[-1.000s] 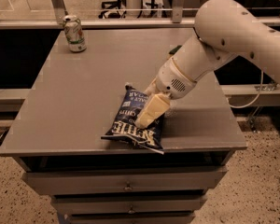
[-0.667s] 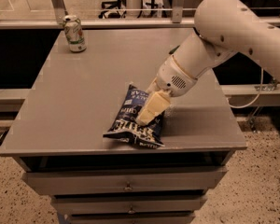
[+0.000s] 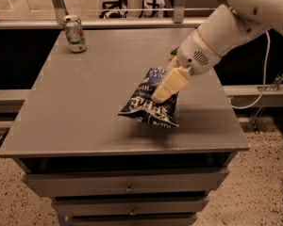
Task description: Move blue chip bag near 7up can
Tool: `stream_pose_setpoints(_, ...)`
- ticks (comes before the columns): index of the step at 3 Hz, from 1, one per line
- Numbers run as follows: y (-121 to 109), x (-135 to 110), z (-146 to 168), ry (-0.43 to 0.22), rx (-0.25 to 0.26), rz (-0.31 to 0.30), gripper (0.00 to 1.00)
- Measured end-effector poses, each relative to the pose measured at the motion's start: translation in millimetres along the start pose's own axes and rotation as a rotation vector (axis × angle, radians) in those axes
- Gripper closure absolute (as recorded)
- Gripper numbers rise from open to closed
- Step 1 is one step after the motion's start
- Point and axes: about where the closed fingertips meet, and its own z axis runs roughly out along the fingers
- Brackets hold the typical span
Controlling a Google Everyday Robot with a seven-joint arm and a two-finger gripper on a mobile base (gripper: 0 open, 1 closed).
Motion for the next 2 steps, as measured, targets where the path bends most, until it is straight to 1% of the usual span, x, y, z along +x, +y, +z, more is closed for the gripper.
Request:
stream_pose_setpoints(1, -11.1, -6.0, -62.1, -0.069, 0.120, 0.009, 1.00)
stream_pose_setpoints(2, -13.8, -9.7, -79.5, -0.088, 0.154, 0.006, 1.00)
